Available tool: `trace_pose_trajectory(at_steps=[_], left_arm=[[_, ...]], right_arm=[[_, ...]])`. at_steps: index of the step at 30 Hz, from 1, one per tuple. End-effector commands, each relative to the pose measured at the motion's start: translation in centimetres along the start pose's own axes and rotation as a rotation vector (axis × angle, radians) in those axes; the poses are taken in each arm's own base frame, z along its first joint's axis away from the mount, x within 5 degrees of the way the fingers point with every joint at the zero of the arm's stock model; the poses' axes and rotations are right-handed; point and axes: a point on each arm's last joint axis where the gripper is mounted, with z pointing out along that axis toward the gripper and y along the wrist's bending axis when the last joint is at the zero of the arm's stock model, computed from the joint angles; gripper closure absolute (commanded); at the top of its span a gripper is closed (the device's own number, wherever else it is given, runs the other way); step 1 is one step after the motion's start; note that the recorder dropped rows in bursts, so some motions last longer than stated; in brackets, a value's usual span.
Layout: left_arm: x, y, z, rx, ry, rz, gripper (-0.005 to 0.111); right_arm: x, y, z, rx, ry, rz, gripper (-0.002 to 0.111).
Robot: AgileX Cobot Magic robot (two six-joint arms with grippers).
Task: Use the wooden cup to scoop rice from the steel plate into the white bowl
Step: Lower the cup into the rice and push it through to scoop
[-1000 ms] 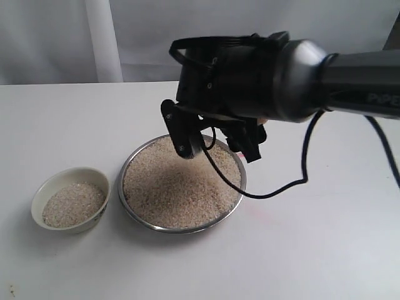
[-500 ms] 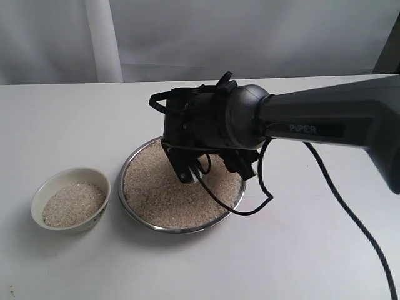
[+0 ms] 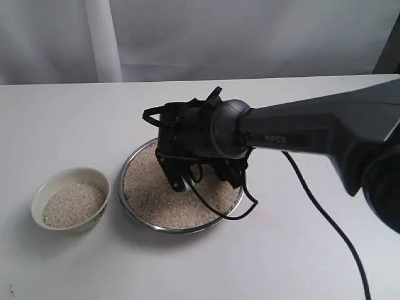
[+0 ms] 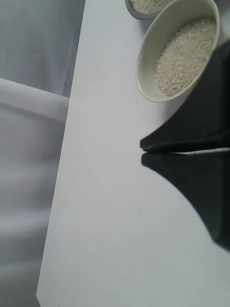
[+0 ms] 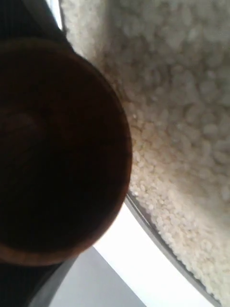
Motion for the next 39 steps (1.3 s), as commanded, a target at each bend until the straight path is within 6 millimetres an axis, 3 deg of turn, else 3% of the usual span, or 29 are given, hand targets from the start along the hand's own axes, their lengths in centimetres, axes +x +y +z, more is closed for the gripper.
trace_pose_trajectory(at_steps=[1, 7, 13, 32, 39], left_arm=[[-0.2, -0.1, -0.1, 0.009, -0.010, -0.006, 0.107], [-0.2, -0.1, -0.1, 0.009, -0.010, -0.006, 0.107], [-0.2, -0.1, -0.1, 0.009, -0.010, -0.006, 0.107], [-0.2, -0.1, -0.1, 0.009, -0.010, -0.006, 0.107], [-0.2, -0.1, -0.1, 0.009, -0.010, -0.006, 0.107]], right_arm=[[-1.1, -0.6, 0.5, 0.005, -0.004, 0.000, 0.108], [-1.6, -0.3, 1.2, -0.024, 0.010, -0.049, 0.108], [-2.7, 0.1, 0.4, -0.037, -0.025, -0.119, 0.108], [-3.9, 0.8, -0.3, -0.100, -0.107, -0.114, 0.108], [-4.1, 0.0, -1.1, -0.102, -0.156, -0.077, 0.108]])
